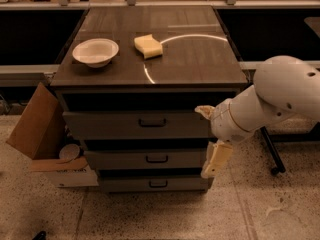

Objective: Open top drawer

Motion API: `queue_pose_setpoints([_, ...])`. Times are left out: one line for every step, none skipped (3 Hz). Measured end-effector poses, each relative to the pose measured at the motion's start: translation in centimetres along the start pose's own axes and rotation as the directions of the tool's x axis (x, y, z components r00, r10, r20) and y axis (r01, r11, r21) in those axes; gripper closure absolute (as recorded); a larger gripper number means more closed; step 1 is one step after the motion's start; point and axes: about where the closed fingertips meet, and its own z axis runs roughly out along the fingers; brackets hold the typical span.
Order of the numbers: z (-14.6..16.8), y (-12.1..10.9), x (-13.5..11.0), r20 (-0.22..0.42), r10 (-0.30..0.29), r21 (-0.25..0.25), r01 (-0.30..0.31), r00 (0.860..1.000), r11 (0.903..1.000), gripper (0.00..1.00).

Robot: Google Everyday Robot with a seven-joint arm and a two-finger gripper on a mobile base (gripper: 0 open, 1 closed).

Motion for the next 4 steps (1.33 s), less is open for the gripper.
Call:
queue_pose_setpoints([1.0,-0.9,0.8,-0.022,-0.028,0.02,0.029,0.999,0.9994,0.0])
queue_pose_setpoints([2.5,-2.9,2.2,-0.064,-0.077,0.073,0.081,0.995,0.994,0.0])
queue_pose_setpoints([3.8,-4.9,3.2,-0.08,-0.113,0.098,0.12,0.99,0.9879,0.0])
queue_pose_setpoints([5.3,-6.3,3.8,-0.091,-0.132,0.096,0.141,0.987,0.9854,0.0])
